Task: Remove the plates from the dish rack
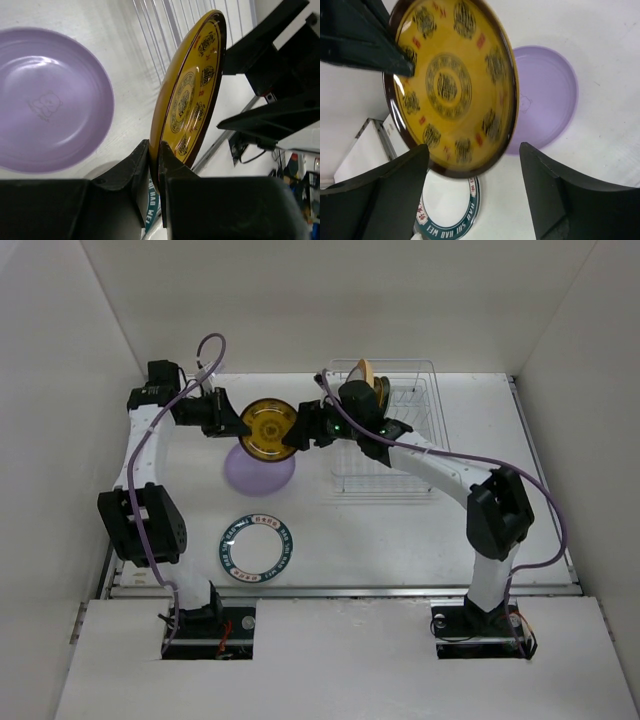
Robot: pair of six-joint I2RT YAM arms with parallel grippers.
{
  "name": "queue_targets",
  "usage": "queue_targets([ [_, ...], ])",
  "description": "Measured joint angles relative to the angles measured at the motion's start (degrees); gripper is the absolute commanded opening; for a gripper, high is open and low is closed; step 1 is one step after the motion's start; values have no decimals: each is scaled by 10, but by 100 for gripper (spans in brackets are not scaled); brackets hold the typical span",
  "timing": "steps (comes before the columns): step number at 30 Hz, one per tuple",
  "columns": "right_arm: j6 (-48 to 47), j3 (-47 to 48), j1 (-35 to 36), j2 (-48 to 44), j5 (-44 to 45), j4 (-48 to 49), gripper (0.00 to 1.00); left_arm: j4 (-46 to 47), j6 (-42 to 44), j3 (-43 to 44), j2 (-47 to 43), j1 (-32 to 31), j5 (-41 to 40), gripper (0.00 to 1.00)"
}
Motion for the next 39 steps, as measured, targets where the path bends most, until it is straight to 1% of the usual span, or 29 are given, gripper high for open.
queue_targets([
  [5, 0, 1, -7, -24, 21, -15, 82, 60, -61, -21, -13, 29, 5, 0],
  [6, 0, 1, -9, -29, 28, -18, 92, 66, -68, -24, -12, 37, 5, 0],
  [9, 0, 3, -15, -47, 54, -30, 93, 69, -82, -26, -4, 65, 5, 0],
  [13, 0, 3, -21, -79, 85, -45, 95, 71, -91, -26, 6, 118, -8, 0],
  [14, 0, 3, -21, -88, 92, -45, 95, 73, -91, -28, 6, 125, -18, 0],
  [19, -1, -11, -22, -137, 121, -49, 95, 78, -100, -62, 6, 205, -81, 0],
  [25, -2, -64, -23, -187, 132, -56, 95, 74, -110, -69, 36, 278, -144, 0],
  [27, -2, -88, -23, -200, 136, -59, 95, 69, -110, -69, 60, 288, -160, 0],
  [31, 3, -125, -23, -217, 140, -66, 95, 60, -109, -72, 103, 289, -181, 0],
  [39, 7, -168, -23, -270, 159, -74, 95, 63, -108, -80, 111, 291, -221, 0],
])
